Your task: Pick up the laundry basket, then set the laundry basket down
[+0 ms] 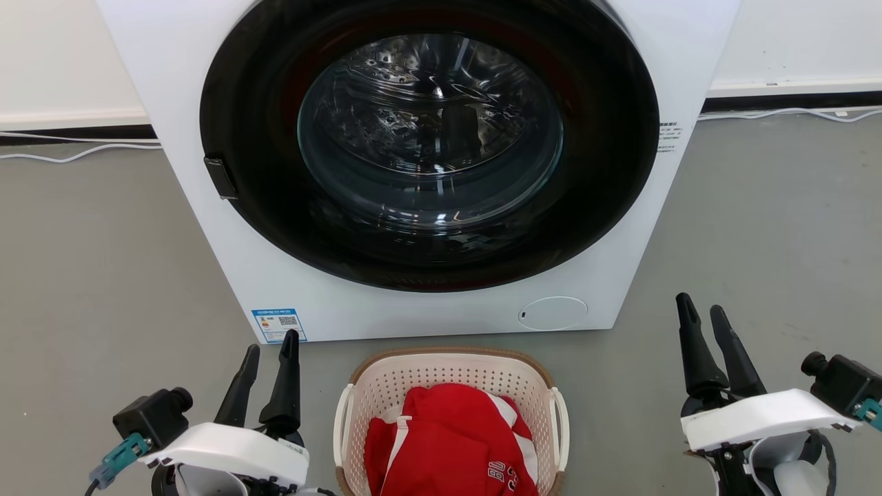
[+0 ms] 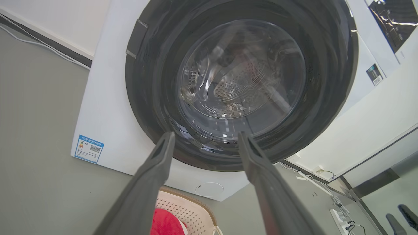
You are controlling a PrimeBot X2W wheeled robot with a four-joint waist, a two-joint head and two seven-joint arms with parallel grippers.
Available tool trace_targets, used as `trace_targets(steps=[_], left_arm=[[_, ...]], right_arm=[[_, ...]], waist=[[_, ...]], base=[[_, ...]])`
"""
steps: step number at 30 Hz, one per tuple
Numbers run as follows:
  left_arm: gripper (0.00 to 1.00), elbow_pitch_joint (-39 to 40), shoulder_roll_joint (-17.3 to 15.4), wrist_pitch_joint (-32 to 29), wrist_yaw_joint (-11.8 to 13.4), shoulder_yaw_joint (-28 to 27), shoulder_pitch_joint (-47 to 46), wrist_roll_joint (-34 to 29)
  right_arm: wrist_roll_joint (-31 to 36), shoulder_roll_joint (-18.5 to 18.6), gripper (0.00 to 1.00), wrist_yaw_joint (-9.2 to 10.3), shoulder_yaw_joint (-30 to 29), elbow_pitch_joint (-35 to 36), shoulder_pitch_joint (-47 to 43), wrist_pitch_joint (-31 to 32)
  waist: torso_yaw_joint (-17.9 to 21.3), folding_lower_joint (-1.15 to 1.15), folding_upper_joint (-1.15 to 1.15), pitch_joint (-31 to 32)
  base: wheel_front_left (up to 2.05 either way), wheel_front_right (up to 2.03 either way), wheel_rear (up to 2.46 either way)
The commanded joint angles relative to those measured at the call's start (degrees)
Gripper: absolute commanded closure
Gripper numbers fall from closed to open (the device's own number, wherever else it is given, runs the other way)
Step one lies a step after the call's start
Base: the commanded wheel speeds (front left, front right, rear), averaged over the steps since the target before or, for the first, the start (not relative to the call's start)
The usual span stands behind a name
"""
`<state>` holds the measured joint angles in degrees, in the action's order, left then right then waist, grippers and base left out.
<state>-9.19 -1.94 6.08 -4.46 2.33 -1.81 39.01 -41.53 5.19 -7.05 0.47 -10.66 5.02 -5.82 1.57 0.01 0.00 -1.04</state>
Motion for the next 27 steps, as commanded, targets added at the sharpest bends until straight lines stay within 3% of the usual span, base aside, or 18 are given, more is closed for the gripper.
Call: trace_targets(steps=[1, 27], left_arm=[[0.00, 2.2, -0.5, 0.8, 0.4, -0.6, -3.4, -2.2], [0.00, 4.8, -0.7, 5.0, 0.9, 1.0, -4.2, -19.1]], right_arm=[[2.3, 0.4, 0.00, -0.27, 1.1, 2.2, 2.9, -1.1], [20.8, 1.0, 0.00, -0.36, 2.1, 3.3, 3.5, -5.3]], waist=[[0.1, 0.00, 0.00, 0.0], [1.0, 0.00, 0.00, 0.0]], base=[[0.00, 0.00, 0.00], [0.00, 0.00, 0.00]])
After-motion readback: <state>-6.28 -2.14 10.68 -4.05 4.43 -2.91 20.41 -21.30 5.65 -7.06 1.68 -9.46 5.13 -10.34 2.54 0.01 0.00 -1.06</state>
